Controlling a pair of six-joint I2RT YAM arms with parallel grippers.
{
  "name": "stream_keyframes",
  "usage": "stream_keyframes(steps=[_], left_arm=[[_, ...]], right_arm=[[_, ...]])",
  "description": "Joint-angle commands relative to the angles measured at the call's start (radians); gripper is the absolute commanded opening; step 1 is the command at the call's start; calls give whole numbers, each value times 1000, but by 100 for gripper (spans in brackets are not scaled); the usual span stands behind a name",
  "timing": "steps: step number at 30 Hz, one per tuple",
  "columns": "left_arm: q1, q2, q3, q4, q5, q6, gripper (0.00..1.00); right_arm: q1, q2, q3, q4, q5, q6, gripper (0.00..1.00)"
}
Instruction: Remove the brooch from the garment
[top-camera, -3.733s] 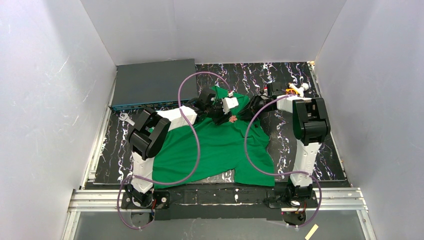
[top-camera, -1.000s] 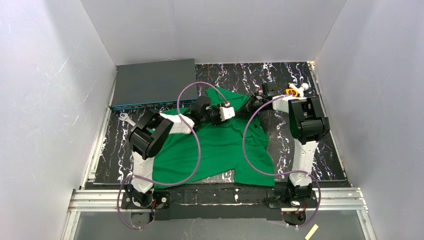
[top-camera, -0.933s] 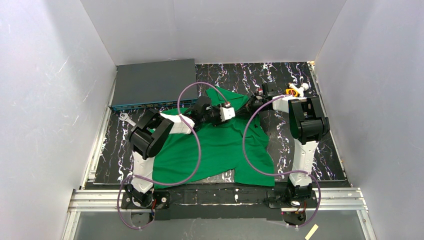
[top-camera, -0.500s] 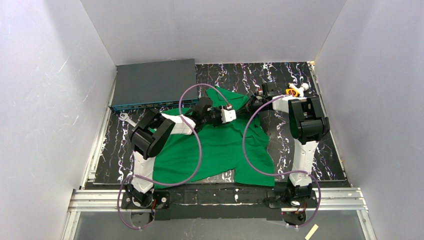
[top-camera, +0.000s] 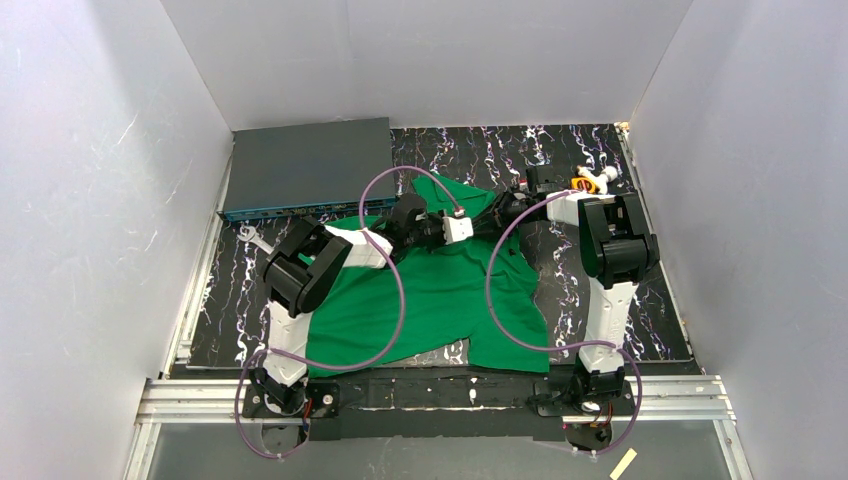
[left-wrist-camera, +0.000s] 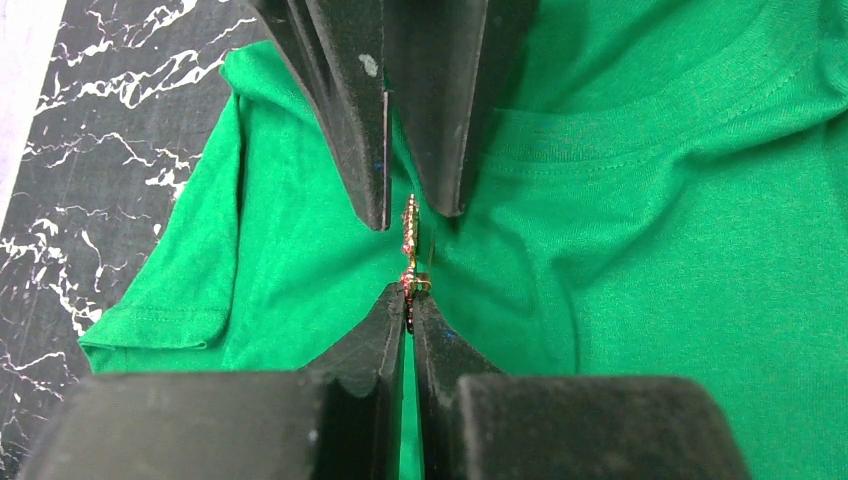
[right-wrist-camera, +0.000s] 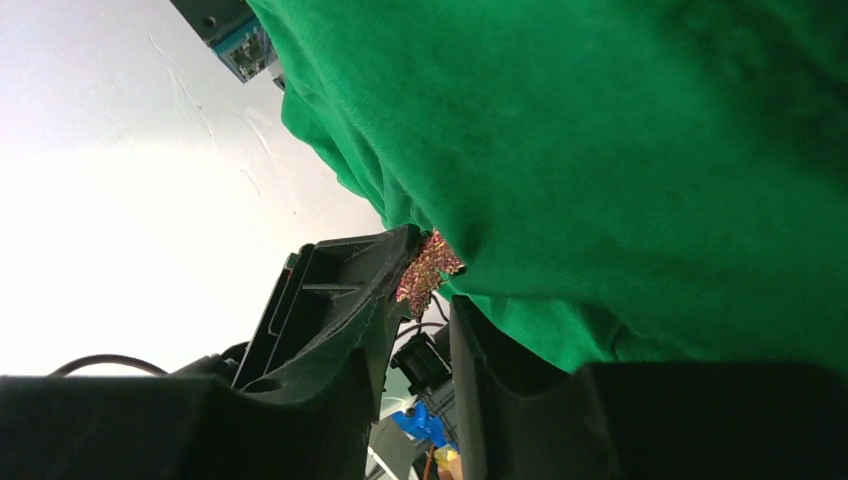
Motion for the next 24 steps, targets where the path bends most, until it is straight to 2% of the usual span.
stream_keyframes(steps=[1,9,15,19,24], left_arm=[[-2,-14,28,10,13,-20,0],[0,-31,48,-20,25,-126,0],[11,-37,115,-131,63,-237,0],[22,-34,167,-220,101,-300,0],[41,-10,248,-346,159,-373,0]], right_arm=[[-3,-44,-5,-13,-36,-7,45],[-37,-55,61,-13,-96,-105,63],[-67,-67,92,-15,-160,-194,66],[-101,-66,120,-42,-148,-287,68],[-110,-48,187,-115,-112,-509,69]])
